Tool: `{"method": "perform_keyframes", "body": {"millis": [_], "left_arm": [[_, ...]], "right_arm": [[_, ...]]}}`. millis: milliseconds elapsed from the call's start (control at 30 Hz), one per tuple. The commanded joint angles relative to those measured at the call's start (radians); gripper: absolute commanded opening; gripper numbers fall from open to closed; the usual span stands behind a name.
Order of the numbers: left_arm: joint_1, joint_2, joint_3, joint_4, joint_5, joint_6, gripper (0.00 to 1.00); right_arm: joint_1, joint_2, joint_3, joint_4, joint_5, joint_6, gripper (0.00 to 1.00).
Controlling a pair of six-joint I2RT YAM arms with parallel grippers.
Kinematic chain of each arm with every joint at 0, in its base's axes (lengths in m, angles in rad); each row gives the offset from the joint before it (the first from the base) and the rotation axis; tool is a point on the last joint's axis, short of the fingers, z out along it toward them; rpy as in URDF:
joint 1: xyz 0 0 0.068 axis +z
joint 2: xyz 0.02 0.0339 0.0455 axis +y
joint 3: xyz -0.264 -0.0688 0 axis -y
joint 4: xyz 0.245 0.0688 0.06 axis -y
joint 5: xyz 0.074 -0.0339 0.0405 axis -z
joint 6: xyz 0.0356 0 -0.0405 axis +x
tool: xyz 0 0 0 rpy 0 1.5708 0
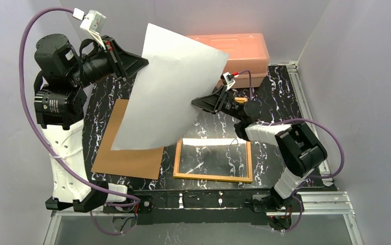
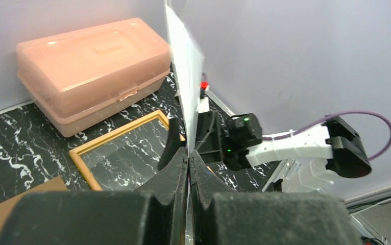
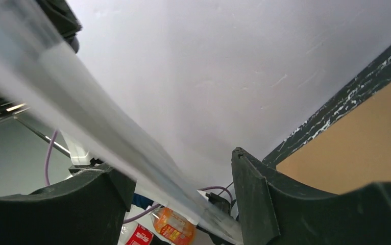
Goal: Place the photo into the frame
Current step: Turn over the photo at the center of the board.
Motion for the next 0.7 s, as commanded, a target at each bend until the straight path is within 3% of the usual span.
{"method": "perform_keyframes", "body": {"millis": [0,233,600,667], "left_arm": [[0.04,-0.018,-0.021,0.028,0.002,0.003,0.0],[0.093,-0.029,-0.051,0.037,-0.058,0.066,0.0],[0.093,-0.063,-0.142,0.094,-0.121,0.069,0.0],[0.093,-0.061,-0.149,0.088,-0.133,0.084,0.0]], "right_arm": [[0.001,-0.106,-0.007,0.307,0.008,0.011,0.71],[0.0,-0.17,-0.058,0.284,-0.01,0.031,0.58],[0.001,-0.37,-0.085,-0.136,0.025,-0.194,0.19],[0.001,-0.393,-0.078,-0.201,0.022,-0.217,0.18]]}}
